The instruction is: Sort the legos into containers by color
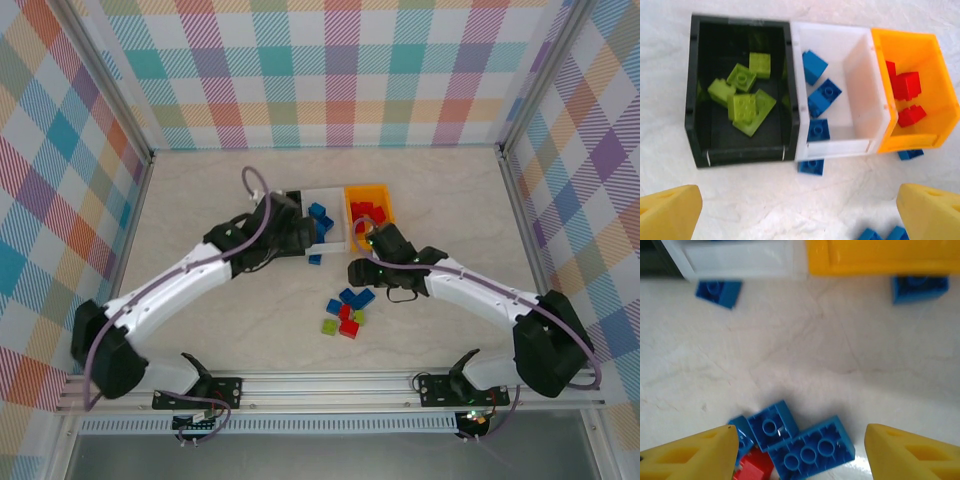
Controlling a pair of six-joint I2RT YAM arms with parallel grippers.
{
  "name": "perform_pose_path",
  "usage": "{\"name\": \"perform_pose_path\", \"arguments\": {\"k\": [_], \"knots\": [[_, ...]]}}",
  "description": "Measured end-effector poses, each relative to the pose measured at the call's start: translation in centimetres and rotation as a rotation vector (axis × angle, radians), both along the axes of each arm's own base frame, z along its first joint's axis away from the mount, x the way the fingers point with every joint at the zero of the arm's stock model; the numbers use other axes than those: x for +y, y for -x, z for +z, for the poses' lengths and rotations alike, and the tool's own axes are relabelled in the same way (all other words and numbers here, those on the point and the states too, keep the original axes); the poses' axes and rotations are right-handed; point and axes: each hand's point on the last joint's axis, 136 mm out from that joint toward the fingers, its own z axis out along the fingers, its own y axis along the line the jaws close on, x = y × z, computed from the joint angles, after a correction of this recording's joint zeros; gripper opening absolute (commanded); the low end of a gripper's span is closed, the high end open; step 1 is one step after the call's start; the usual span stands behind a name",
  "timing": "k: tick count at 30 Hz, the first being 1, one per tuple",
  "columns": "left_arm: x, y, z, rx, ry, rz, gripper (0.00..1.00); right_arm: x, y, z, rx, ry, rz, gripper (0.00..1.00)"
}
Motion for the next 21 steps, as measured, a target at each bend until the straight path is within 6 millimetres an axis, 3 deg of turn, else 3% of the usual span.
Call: {"name": "perform_pose_path", "arguments": {"k": [5, 10, 21], "knots": [[3.2, 4.4, -4.8, 0.100, 0.002, 0.035, 1.00, 1.1, 4.3, -2.7, 0.097, 0.053, 0.106, 0.63], [4.5, 6.3, -4.9, 0.103, 0.035, 0.052, 1.00, 1.4, 8.0, -4.9, 0.162, 0.091, 0.150, 0.55], [4.8, 6.6, -4.6, 0.097, 0.054, 0.064, 1.00, 1.0, 7.1, -5.2, 0.148, 0.075, 0.011, 0.41]]}}
